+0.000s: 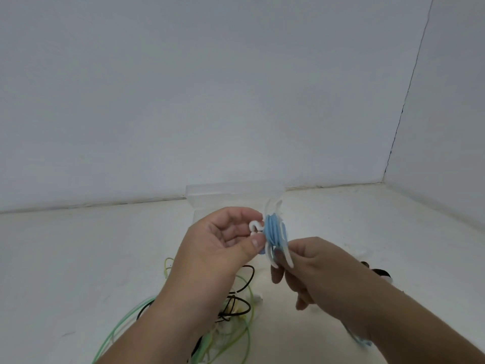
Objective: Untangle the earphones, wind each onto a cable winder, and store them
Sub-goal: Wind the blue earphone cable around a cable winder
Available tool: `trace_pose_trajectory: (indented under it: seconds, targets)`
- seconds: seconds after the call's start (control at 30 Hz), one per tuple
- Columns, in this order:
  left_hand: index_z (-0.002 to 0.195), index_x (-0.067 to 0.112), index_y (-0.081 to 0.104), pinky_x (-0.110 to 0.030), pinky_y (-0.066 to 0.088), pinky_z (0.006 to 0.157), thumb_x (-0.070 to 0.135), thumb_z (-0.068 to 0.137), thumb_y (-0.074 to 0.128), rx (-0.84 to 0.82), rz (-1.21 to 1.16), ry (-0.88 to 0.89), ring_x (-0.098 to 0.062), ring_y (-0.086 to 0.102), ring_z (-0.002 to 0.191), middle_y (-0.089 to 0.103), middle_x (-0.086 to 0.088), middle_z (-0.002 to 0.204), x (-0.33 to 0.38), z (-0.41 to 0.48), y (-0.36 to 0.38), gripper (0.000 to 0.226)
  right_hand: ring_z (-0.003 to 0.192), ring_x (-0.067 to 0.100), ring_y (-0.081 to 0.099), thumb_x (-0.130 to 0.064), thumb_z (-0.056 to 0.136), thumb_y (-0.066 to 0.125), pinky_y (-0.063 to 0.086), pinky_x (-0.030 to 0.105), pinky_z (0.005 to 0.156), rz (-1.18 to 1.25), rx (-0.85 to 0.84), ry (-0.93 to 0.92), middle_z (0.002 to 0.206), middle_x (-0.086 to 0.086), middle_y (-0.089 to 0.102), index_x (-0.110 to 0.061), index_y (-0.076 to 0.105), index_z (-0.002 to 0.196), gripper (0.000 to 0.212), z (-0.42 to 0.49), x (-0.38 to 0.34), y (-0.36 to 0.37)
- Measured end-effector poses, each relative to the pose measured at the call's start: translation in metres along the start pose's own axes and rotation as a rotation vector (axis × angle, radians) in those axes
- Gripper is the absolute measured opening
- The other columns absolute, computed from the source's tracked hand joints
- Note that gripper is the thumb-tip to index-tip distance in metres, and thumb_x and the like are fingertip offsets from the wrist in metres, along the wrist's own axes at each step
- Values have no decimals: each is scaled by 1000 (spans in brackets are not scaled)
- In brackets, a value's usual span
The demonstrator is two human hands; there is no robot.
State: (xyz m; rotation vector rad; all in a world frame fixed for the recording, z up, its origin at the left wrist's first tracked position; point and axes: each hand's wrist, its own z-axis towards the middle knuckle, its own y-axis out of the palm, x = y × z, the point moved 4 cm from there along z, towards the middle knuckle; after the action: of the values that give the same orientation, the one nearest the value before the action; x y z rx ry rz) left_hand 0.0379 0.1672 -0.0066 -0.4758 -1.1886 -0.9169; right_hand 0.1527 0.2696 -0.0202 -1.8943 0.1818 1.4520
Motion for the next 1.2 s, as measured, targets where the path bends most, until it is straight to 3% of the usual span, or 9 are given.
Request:
trace_pose_trajectory:
  seconds: [0.1, 0.17, 0.4, 0.53, 0.6, 0.77, 0.9, 1.03, 1.2]
  targets:
    - [86, 21, 75, -44, 57, 87, -2, 85, 70, 110, 23, -52, -28, 71, 85, 76, -14, 92, -5, 2, -7, 23, 43, 4, 42, -28, 103, 46, 54, 30, 63, -25, -93, -21, 48, -12, 44, -17, 70, 72, 41, -3, -3, 4]
    - [86, 23, 74, -47, 58, 87, -1, 87, 69, 164, 83, -63, -31, 73, 87, 75, -12, 92, -6, 4, -12, 24, 43, 3, 40, -24, 101, 51, 53, 26, 61, -26, -108, -46, 51, -10, 45, -16, 73, 75, 35, -6, -7, 4]
    - [88, 26, 70, -39, 61, 80, 2, 87, 71, 139, 365, -65, -24, 74, 77, 73, -9, 90, -3, 3, -15, 24, 45, 1, 44, -25, 94, 58, 52, 27, 63, 34, 48, -239, 45, -16, 46, -20, 76, 73, 28, -14, -24, -10]
    - [83, 40, 68, -20, 53, 64, 9, 84, 75, 60, 499, -54, -11, 69, 72, 68, 8, 75, -4, 1, -8, 32, 49, 7, 43, -18, 96, 55, 46, 20, 56, 131, 56, -312, 49, -8, 43, -18, 75, 73, 31, -18, -28, -11]
    - [84, 41, 68, -24, 54, 67, 10, 85, 75, 13, 534, -66, -15, 68, 75, 68, 7, 77, -5, 1, -6, 31, 48, 7, 43, -19, 97, 54, 45, 19, 54, 166, 148, -318, 48, -9, 43, -18, 74, 71, 32, -16, -26, -18]
    - [84, 36, 67, -32, 55, 76, 5, 88, 70, -141, 492, -95, -18, 72, 76, 72, 2, 82, -3, -3, 2, 32, 47, 8, 47, -28, 94, 58, 36, 11, 42, 84, 403, -331, 48, 2, 46, -16, 68, 63, 35, -16, -23, -34]
    - [84, 36, 67, -36, 57, 82, 3, 90, 68, -191, 441, -135, -19, 74, 78, 75, -3, 85, -4, -5, 7, 34, 60, 29, 52, -35, 90, 60, 43, 33, 54, -17, 463, -373, 66, 21, 58, -18, 68, 64, 32, -15, -24, -34]
    - [82, 33, 69, -44, 58, 86, -1, 89, 68, -227, 334, -141, -25, 74, 79, 73, -9, 92, -4, -5, 7, 34, 69, 27, 57, -39, 90, 59, 52, 42, 65, -23, 491, -342, 69, 15, 64, -20, 69, 67, 31, -13, -22, -35]
    - [83, 21, 73, -33, 58, 72, 3, 74, 70, -246, 38, -105, -31, 74, 76, 70, -10, 95, -3, -3, 10, 20, 45, 2, 49, -36, 97, 55, 57, 29, 62, 128, 405, -155, 46, -12, 51, -15, 71, 67, 41, -5, -7, -33]
